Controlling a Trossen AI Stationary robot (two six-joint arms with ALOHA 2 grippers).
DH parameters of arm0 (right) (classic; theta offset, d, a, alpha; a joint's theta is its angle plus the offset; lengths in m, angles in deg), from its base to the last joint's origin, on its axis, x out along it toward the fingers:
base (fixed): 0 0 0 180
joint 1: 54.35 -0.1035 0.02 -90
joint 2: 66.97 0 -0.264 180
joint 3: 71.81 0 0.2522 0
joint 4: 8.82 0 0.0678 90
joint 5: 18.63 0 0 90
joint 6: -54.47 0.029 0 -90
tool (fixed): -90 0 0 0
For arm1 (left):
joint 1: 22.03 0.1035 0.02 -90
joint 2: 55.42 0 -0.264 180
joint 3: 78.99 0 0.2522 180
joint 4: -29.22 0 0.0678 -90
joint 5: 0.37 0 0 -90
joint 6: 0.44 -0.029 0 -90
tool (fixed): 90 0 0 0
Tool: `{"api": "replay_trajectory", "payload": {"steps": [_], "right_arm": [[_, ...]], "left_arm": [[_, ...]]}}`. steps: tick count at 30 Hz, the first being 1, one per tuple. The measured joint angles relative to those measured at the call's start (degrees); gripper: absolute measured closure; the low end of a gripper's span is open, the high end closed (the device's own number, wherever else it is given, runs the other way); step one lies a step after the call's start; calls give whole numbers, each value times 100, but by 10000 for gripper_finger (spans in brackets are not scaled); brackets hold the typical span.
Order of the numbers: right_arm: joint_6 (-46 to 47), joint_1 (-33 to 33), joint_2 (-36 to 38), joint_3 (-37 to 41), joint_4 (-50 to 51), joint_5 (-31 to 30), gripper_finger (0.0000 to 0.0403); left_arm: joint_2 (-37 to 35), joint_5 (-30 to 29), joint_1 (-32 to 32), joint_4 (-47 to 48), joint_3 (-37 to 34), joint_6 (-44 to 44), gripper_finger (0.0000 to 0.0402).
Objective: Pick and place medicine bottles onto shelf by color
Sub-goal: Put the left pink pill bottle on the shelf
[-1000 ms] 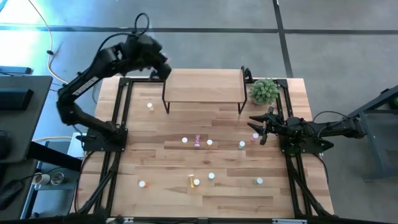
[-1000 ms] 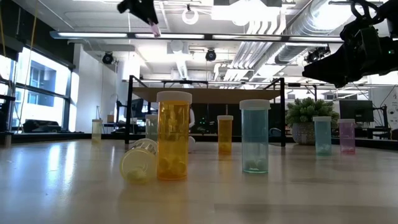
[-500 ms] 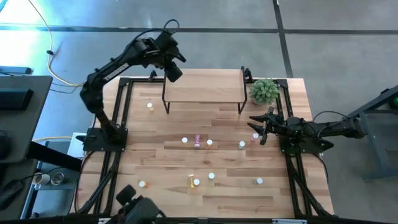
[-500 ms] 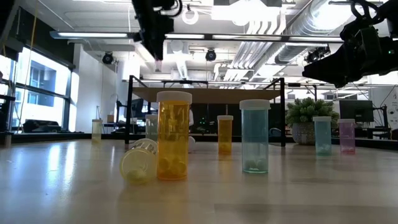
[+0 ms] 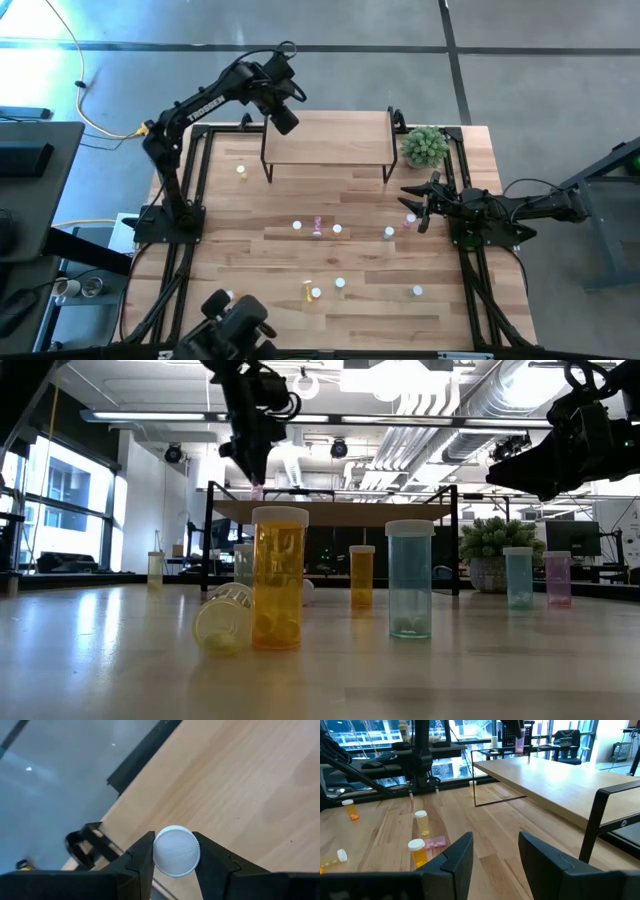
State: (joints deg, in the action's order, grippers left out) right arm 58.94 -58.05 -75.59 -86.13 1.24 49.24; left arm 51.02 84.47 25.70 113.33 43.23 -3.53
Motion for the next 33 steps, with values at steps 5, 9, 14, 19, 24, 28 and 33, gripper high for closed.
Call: {"api": "replay_trajectory", "payload": {"steps": [5, 9, 14, 19, 24, 28, 33], "right_arm": [[0, 1, 1, -1, -2, 0, 253], [0, 2, 2, 0, -2, -2, 253], [0, 0, 2, -1, -1, -1, 253], [0, 0, 2, 0, -2, -1, 253], [0, 0, 2, 0, -2, 0, 253], [0, 1, 0, 0, -1, 0, 253], [0, 2, 0, 0, 0, -2, 253]], "left_arm": [[94, 131, -17, 15, 0, 110, 293], [95, 153, -17, 13, 2, 119, 293], [95, 154, -17, 17, 2, 240, 293], [95, 106, -17, 13, 2, 283, 293], [159, 107, -44, 86, -28, 400, 293], [245, 35, -87, 101, -32, 398, 293], [256, -22, -98, 36, -31, 398, 293]]}}
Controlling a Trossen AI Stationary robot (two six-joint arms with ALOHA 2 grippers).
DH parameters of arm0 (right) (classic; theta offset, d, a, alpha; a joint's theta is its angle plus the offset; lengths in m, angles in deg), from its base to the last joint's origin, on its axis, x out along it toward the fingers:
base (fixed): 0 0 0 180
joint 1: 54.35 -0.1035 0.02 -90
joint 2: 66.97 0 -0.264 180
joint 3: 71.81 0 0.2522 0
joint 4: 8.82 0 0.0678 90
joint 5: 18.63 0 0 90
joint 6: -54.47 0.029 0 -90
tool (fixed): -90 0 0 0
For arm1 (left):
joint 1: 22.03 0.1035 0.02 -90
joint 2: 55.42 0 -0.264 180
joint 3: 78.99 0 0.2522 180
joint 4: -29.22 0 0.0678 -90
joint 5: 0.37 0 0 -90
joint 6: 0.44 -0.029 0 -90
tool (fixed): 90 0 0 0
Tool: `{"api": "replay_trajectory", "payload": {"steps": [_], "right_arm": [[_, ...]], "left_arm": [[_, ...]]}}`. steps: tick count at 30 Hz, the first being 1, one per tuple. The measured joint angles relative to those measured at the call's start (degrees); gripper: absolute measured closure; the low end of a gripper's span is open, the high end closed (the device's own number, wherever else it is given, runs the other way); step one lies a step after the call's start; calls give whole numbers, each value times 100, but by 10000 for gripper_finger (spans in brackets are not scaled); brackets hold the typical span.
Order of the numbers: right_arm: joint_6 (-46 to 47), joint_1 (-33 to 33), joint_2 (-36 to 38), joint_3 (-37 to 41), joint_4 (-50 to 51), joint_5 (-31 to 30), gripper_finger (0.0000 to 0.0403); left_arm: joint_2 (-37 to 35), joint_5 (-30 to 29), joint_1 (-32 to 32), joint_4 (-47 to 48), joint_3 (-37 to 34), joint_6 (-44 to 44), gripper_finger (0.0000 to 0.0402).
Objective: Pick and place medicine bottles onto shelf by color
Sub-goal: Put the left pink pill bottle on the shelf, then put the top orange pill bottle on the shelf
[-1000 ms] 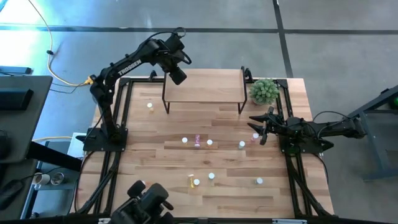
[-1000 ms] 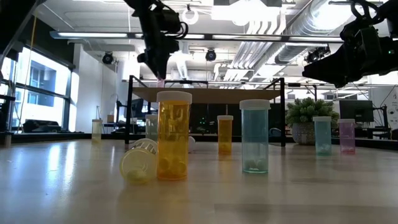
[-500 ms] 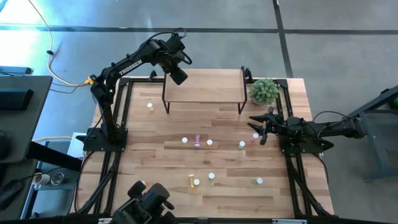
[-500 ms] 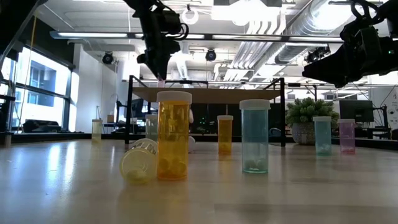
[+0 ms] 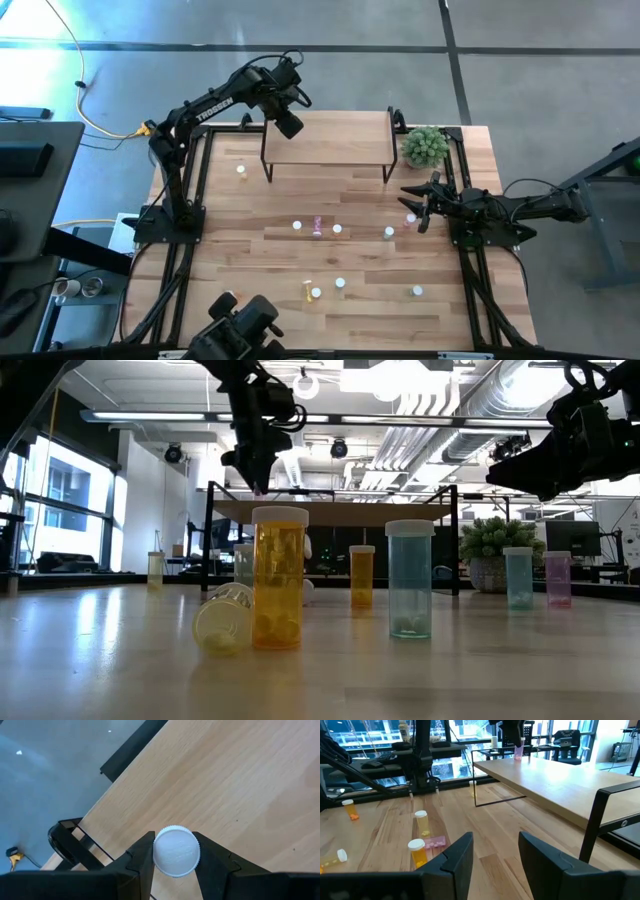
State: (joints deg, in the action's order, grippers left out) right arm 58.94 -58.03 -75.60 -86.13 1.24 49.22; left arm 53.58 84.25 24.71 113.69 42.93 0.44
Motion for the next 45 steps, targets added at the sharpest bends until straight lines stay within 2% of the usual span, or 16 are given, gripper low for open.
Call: {"api": "replay_trajectory", "payload": {"steps": [11, 23, 31, 45], "right_arm": [[0, -2, 2, -2, -1, 0, 253], [0, -2, 0, 0, 0, 0, 253], [0, -2, 2, 0, -1, 1, 253], [0, 0, 1, 0, -2, 0, 253]], "left_arm": [[-2, 1, 0, 21, -2, 40, 290], [3, -78, -2, -15, -13, -109, 240], [-15, -113, -2, -22, -6, -203, 232], [-32, -128, 5, 262, 1029, -387, 231]]}}
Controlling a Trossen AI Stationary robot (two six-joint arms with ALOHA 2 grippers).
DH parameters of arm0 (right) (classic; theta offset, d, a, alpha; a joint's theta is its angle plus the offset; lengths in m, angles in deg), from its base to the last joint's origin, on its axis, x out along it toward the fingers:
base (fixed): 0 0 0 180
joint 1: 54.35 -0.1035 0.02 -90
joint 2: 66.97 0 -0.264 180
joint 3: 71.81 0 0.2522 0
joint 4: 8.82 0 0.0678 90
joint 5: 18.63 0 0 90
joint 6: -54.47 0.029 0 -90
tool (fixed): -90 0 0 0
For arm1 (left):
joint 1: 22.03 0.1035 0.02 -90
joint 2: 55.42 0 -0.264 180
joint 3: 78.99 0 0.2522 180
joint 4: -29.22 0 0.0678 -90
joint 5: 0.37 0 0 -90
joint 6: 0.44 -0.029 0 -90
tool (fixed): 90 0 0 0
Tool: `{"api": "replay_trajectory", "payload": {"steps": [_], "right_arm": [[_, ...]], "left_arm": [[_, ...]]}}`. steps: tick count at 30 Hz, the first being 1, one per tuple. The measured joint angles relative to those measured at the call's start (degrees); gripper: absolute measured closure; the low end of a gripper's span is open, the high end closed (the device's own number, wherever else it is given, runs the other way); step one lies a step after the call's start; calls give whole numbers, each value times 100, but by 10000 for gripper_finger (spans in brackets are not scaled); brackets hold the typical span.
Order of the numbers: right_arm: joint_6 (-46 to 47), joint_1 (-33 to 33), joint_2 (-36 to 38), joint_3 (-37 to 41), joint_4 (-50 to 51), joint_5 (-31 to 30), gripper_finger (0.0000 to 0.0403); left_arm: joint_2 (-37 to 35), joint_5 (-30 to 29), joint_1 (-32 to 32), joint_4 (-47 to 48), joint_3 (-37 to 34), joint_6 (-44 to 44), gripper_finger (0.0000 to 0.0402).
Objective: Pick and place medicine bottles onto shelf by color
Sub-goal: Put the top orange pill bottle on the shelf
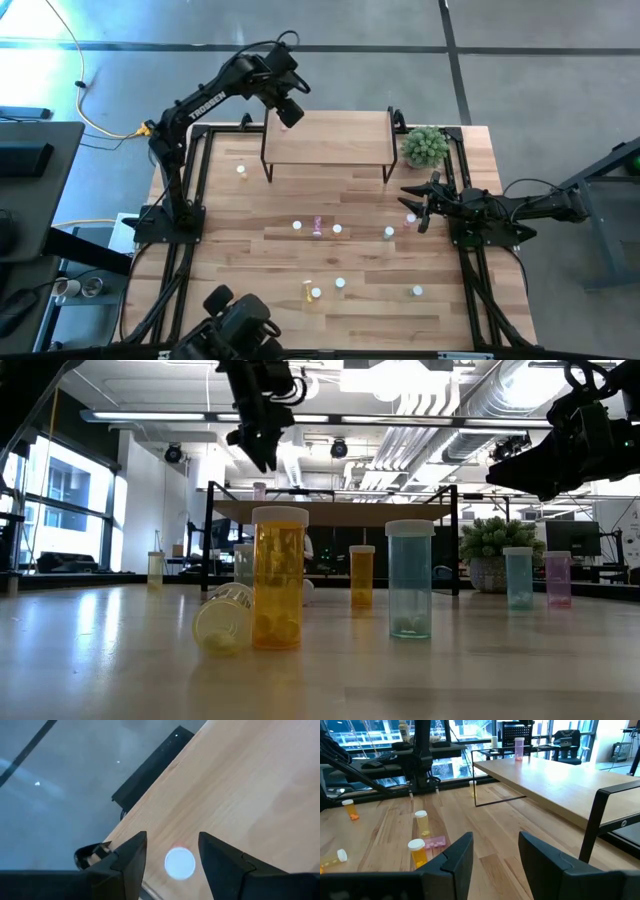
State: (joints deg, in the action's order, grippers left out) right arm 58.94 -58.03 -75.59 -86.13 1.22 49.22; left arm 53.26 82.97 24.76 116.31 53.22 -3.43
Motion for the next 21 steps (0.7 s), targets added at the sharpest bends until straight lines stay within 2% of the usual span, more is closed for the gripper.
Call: {"api": "replay_trajectory", "payload": {"steps": [12, 18, 21], "right_arm": [[0, -2, -1, 0, 0, 2, 253], [0, -2, 1, 0, 0, 1, 253], [0, 0, 0, -1, 1, 0, 253]], "left_arm": [[-349, 289, -269, 146, 160, -477, 231], [-696, 1040, -581, -497, -640, -623, 231], [-947, 1176, -787, -868, -1253, -617, 231]]}}
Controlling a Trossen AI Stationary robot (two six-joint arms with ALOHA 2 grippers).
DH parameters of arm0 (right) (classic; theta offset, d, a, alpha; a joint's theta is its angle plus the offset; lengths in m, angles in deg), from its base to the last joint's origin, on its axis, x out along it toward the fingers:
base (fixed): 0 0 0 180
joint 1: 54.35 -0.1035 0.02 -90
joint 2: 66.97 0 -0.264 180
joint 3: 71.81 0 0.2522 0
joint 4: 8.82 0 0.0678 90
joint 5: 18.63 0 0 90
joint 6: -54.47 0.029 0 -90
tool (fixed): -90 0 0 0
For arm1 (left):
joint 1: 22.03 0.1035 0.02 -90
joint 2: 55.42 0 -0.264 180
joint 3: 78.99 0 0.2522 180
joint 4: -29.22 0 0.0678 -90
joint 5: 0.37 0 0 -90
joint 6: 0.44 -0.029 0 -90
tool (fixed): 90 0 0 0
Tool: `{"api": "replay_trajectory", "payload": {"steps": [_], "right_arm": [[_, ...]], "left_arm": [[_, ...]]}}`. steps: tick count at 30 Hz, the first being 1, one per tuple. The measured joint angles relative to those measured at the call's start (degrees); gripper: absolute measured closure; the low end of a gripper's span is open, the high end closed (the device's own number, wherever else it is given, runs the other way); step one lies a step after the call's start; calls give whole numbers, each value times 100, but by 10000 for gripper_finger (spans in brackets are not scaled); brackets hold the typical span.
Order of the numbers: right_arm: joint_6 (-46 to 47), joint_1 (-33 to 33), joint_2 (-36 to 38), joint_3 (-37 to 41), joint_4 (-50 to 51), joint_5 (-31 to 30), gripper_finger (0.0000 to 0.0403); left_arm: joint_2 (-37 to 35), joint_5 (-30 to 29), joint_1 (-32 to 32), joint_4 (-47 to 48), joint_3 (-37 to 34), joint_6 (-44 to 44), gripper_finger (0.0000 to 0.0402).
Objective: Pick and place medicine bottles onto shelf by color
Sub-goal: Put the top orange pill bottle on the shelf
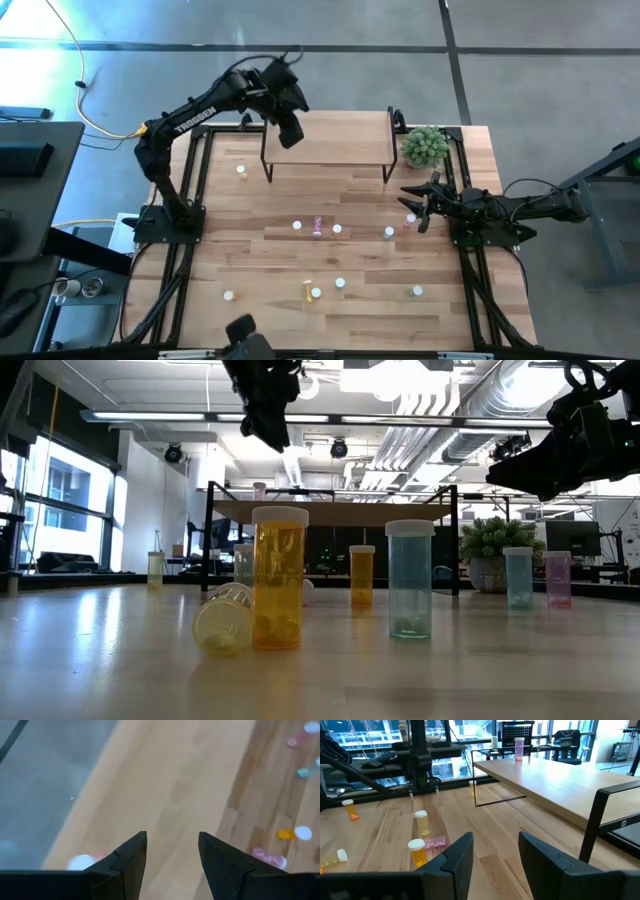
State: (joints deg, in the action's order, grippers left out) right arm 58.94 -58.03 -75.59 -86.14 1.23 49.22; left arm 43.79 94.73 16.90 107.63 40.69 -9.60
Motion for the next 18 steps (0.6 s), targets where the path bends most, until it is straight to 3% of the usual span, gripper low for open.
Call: {"api": "replay_trajectory", "payload": {"steps": [18], "right_arm": [[0, -2, -1, 1, -10, 2, 253]], "left_arm": [[-2132, -22, -1282, -2227, -3283, 737, 232]]}}
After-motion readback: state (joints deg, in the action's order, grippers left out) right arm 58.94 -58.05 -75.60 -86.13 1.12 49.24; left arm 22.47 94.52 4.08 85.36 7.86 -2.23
